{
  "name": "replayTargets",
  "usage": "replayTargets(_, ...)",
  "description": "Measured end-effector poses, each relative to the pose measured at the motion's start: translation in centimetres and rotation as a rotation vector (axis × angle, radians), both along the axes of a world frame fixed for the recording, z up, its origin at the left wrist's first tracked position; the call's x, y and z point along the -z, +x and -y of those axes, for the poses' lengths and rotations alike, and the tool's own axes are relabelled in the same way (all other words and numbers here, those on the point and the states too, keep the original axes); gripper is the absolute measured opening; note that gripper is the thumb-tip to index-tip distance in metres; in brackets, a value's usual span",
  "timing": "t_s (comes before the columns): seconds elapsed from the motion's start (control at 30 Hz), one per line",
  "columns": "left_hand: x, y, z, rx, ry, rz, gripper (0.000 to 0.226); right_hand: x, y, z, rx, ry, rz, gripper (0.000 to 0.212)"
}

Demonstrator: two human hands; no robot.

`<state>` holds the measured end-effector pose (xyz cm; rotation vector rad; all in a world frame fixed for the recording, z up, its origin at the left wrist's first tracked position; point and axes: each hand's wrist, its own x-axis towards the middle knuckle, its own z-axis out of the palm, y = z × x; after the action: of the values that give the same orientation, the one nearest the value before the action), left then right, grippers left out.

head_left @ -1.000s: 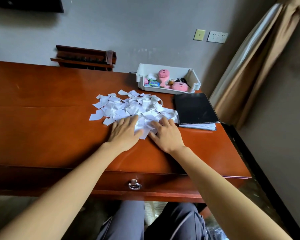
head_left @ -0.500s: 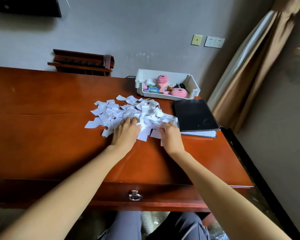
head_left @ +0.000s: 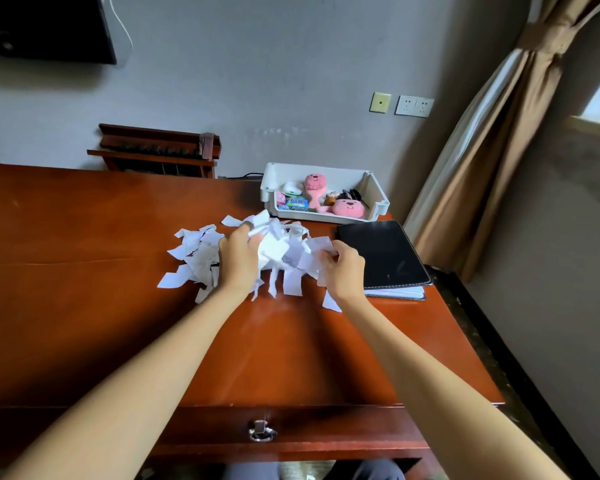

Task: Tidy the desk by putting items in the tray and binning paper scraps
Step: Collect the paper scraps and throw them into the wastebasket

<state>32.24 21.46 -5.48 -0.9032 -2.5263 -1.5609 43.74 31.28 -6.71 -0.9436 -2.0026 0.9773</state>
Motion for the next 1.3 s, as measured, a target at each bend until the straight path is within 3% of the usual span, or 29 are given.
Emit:
replayTargets(0.23, -1.4, 0.4, 0.3, -0.023, 0.069, 0.105, 0.018, -1.2, 1.4, -0.2, 0.071, 0.054, -0.067, 0.027)
replayTargets(0.37, -2.6, 1.3, 0.9, -0.049, 0.089, 0.108, 0.033, -1.7, 2.2, -0.2, 0.119, 0.048, -0.087, 0.026)
replayTargets(0.57, -3.7, 3.4, 1.2, 0.009, 0.202, 0.129, 0.014, -0.9, 3.6, 0.4, 0.114, -0.006, -0.075, 0.021)
replayTargets(0.7, -3.9, 5.1, 0.9, 0.03, 0.221, 0.168, 0.032, -1.5, 5.4, 0.9, 0.146, 0.022, -0.083, 0.041)
replayTargets(0.83, -4.2, 8.0, 0.0, 0.099, 0.259, 0.202, 0.017, -2.0, 7.7, 0.8, 0.203, 0.043, -0.105, 0.04)
replayTargets(1.0, -4.2, 13.8, -2.6, 0.22, 0.276, 0.21, 0.018, -2.7, 13.3, 0.1, 0.335, 0.09, -0.174, 0.032)
replayTargets(1.17, -3.3, 21.5, -6.3, 0.386, 0.276, 0.222, 0.023, -2.0, 21.6, -1.6, 0.479, 0.079, -0.209, 0.042)
replayTargets(1.23, -2.3, 25.2, -8.0, 0.482, 0.227, 0.274, 0.017, -1.3, 25.5, -2.3, 0.548, 0.088, -0.211, 0.037)
replayTargets(1.3, -1.2, 28.9, -9.6, 0.57, 0.194, 0.359, 0.014, -0.5, 29.2, -2.6, 0.601, 0.09, -0.226, 0.045)
